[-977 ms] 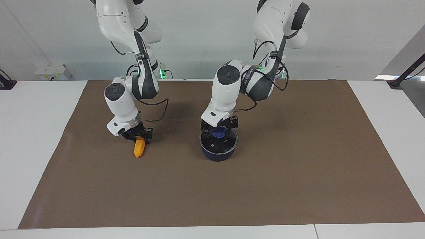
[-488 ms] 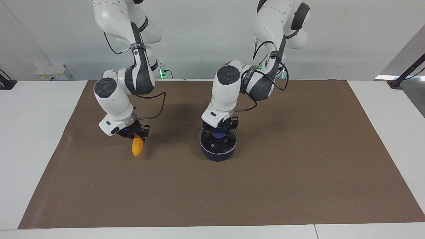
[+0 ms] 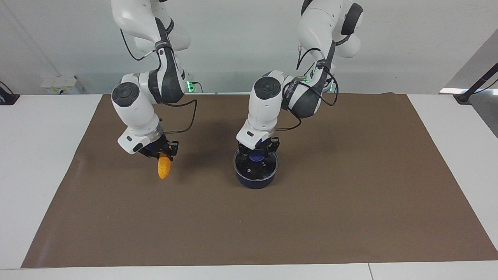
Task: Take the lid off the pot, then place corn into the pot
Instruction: 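Grasp the lid knob with the left gripper while the right gripper grasps the corn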
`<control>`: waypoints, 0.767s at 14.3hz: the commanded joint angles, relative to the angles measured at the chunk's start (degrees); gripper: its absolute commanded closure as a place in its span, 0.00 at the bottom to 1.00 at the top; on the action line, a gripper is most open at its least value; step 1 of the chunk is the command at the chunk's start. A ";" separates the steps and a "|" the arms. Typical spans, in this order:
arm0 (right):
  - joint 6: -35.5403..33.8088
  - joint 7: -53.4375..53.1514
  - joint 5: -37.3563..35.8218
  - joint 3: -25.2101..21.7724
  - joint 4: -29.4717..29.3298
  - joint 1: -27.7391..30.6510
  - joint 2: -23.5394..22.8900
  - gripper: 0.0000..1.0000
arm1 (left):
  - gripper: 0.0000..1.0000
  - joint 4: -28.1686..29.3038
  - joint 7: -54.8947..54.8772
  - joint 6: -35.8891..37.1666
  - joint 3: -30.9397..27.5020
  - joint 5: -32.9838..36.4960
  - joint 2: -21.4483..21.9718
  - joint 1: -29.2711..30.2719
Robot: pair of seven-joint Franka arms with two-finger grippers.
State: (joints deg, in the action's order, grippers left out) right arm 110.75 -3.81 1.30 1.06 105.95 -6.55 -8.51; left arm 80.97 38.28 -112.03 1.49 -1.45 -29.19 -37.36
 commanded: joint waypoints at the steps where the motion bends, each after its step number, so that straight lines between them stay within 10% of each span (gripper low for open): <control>1: -4.22 -0.05 1.16 0.18 -3.63 -0.39 -0.01 1.00 | 0.67 0.77 0.66 0.32 -0.96 1.10 0.71 -0.70; 11: -3.10 -7.76 1.52 3.07 -5.58 -3.29 -0.10 1.00 | 0.96 0.42 -0.91 7.78 -1.31 -0.66 9.14 2.54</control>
State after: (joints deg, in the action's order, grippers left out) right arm 106.32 -8.55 1.57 3.13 100.92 -8.97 -8.28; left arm 80.54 38.28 -106.66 0.51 -1.55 -23.14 -36.88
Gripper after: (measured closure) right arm 0.599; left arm 0.357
